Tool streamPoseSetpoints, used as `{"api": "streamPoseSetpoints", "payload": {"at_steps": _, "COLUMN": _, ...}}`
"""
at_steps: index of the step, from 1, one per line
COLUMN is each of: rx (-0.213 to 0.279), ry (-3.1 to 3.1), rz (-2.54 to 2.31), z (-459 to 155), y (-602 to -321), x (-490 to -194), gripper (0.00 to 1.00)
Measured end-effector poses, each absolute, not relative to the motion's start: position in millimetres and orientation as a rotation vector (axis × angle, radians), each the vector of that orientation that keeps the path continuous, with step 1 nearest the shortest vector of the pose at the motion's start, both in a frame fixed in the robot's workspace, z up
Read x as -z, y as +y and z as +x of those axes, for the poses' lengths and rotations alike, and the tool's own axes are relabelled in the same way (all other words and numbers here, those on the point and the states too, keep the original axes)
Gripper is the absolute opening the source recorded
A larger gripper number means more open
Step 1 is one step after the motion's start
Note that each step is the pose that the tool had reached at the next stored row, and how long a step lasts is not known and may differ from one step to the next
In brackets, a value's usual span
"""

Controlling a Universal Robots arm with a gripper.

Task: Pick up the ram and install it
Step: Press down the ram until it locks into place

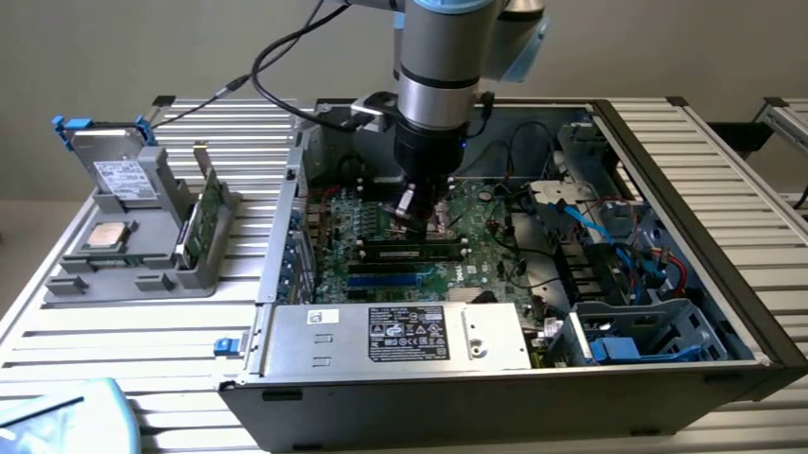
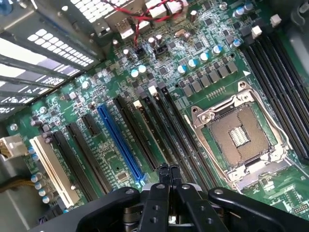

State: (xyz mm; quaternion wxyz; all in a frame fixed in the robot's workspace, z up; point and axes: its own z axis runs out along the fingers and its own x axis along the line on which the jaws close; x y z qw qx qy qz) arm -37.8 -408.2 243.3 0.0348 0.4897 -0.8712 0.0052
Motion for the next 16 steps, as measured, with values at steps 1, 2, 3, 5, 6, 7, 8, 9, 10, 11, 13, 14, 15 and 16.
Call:
{"api": "streamPoseSetpoints", "payload": {"at_steps": 1, "rx": -0.016, "ry": -2.69, "rz": 1.485, "z": -37.8, "y": -408.2, "x": -243.3, "gripper": 0.11}}
{"api": "streamPoseSetpoints", "payload": {"at_steps": 2, "rx": -0.015, "ry": -2.701, "rz": 1.464, "z": -37.8, "y": -408.2, "x": -243.3, "gripper": 0.11}}
{"api": "streamPoseSetpoints", "payload": {"at_steps": 3, "rx": -0.015, "ry": -2.713, "rz": 1.442, "z": -37.8, "y": -408.2, "x": -243.3, "gripper": 0.11}}
{"api": "streamPoseSetpoints", "payload": {"at_steps": 5, "rx": -0.013, "ry": -2.737, "rz": 1.399, "z": -37.8, "y": -408.2, "x": -243.3, "gripper": 0.11}}
{"api": "streamPoseSetpoints", "payload": {"at_steps": 6, "rx": -0.013, "ry": -2.748, "rz": 1.377, "z": -37.8, "y": -408.2, "x": -243.3, "gripper": 0.11}}
{"api": "streamPoseSetpoints", "payload": {"at_steps": 7, "rx": -0.012, "ry": -2.759, "rz": 1.356, "z": -37.8, "y": -408.2, "x": -243.3, "gripper": 0.11}}
{"api": "streamPoseSetpoints", "payload": {"at_steps": 8, "rx": -0.012, "ry": -2.769, "rz": 1.335, "z": -37.8, "y": -408.2, "x": -243.3, "gripper": 0.11}}
{"api": "streamPoseSetpoints", "payload": {"at_steps": 9, "rx": -0.011, "ry": -2.78, "rz": 1.312, "z": -37.8, "y": -408.2, "x": -243.3, "gripper": 0.11}}
{"api": "streamPoseSetpoints", "payload": {"at_steps": 10, "rx": -0.01, "ry": -2.791, "rz": 1.289, "z": -37.8, "y": -408.2, "x": -243.3, "gripper": 0.11}}
{"api": "streamPoseSetpoints", "payload": {"at_steps": 11, "rx": -0.01, "ry": -2.801, "rz": 1.267, "z": -37.8, "y": -408.2, "x": -243.3, "gripper": 0.11}}
{"api": "streamPoseSetpoints", "payload": {"at_steps": 13, "rx": -0.008, "ry": -2.822, "rz": 1.222, "z": -37.8, "y": -408.2, "x": -243.3, "gripper": 0.11}}
{"api": "streamPoseSetpoints", "payload": {"at_steps": 14, "rx": -0.008, "ry": -2.832, "rz": 1.199, "z": -37.8, "y": -408.2, "x": -243.3, "gripper": 0.11}}
{"api": "streamPoseSetpoints", "payload": {"at_steps": 15, "rx": -0.007, "ry": -2.841, "rz": 1.178, "z": -37.8, "y": -408.2, "x": -243.3, "gripper": 0.11}}
{"api": "streamPoseSetpoints", "payload": {"at_steps": 16, "rx": -0.006, "ry": -2.851, "rz": 1.154, "z": -37.8, "y": -408.2, "x": -243.3, "gripper": 0.11}}
